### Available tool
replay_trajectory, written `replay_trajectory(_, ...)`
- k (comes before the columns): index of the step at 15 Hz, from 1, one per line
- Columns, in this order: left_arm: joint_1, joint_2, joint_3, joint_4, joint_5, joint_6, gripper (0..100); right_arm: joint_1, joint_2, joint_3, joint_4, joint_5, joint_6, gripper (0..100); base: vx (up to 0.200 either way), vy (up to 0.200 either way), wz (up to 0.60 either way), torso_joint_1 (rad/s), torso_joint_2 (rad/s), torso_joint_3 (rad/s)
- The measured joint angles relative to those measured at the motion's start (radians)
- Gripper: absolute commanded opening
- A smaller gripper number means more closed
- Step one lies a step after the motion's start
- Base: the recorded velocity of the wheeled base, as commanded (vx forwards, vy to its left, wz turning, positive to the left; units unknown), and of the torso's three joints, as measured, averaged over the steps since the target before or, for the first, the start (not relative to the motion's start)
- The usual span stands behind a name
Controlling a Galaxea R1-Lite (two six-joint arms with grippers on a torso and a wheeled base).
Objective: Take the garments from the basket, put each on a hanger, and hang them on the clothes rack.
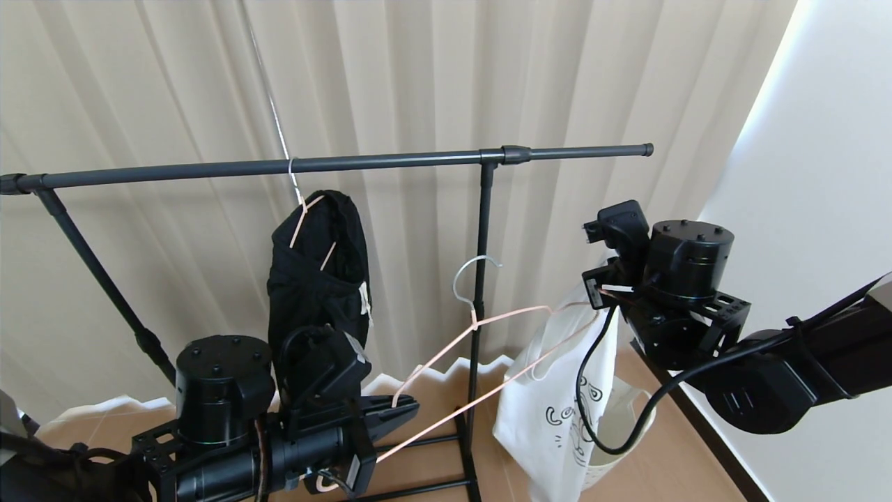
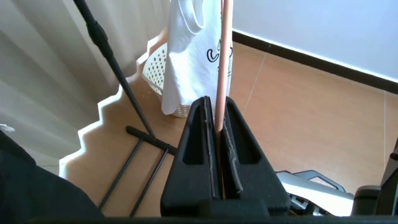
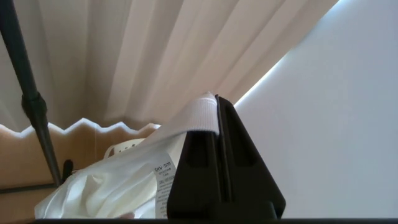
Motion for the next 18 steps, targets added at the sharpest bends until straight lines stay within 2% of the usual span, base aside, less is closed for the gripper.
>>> replay_trajectory(9,0.0,0.014,-0.034,-0.034,0.011,-0.081,0,0.055,0.01,0.018,-0.001,-0.001,0.016,0,0.0,0.0,0.0,0.0,0.0,0.0)
replay_trajectory(12,0.0,0.023,-0.045,-0.042,0.043,-0.092,0,0.077,0.009,0.025,-0.001,-0.002,0.017,0,0.0,0.0,0.0,0.0,0.0,0.0)
replay_trajectory(18,0.001,0.036,-0.045,-0.069,0.047,-0.103,0,0.153,0.0,0.054,-0.033,-0.012,0.018,0,0.0,0.0,0.0,0.0,0.0,0.0)
